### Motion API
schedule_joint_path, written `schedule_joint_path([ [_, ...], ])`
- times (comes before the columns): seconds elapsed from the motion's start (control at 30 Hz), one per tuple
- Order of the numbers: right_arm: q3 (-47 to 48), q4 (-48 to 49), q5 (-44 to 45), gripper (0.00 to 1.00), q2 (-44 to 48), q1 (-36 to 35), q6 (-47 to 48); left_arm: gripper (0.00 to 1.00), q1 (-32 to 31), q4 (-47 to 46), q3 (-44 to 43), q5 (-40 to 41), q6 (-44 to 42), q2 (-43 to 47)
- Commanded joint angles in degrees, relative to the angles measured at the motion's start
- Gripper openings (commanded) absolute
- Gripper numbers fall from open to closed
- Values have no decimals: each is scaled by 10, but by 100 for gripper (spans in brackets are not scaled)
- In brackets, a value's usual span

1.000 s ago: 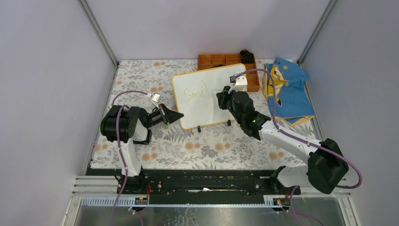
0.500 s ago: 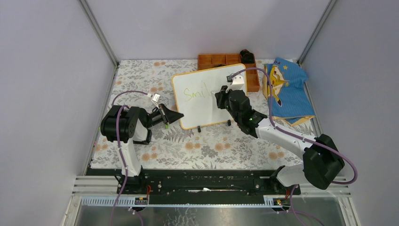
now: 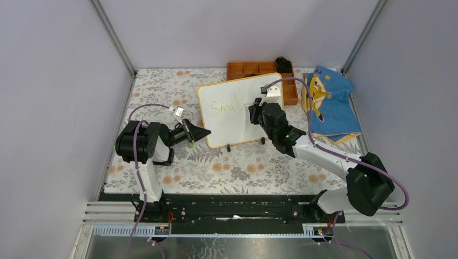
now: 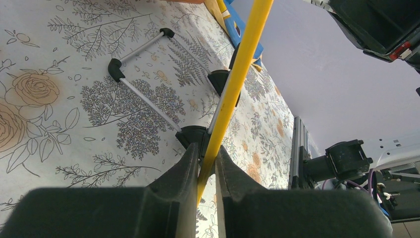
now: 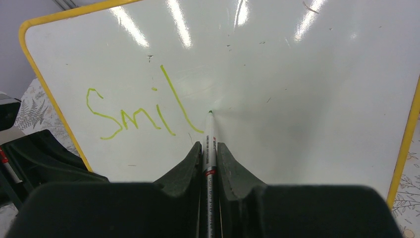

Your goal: Write a sentence on the whiteboard

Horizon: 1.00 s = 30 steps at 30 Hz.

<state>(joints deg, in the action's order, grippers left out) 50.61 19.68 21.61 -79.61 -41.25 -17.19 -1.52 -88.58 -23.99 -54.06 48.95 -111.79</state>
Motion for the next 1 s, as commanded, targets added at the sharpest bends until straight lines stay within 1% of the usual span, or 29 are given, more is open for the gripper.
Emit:
schedule_joint_path([
  [0.0, 20, 9, 27, 0, -6, 8, 8, 0, -1, 20, 1, 33, -20, -10],
  [0.63, 29, -1, 67, 0, 3, 11, 14, 0, -1, 23, 1, 34, -22, -9],
  [0.97, 44, 6, 50, 0, -7, 11, 19, 0, -2, 23, 1, 34, -22, -10],
])
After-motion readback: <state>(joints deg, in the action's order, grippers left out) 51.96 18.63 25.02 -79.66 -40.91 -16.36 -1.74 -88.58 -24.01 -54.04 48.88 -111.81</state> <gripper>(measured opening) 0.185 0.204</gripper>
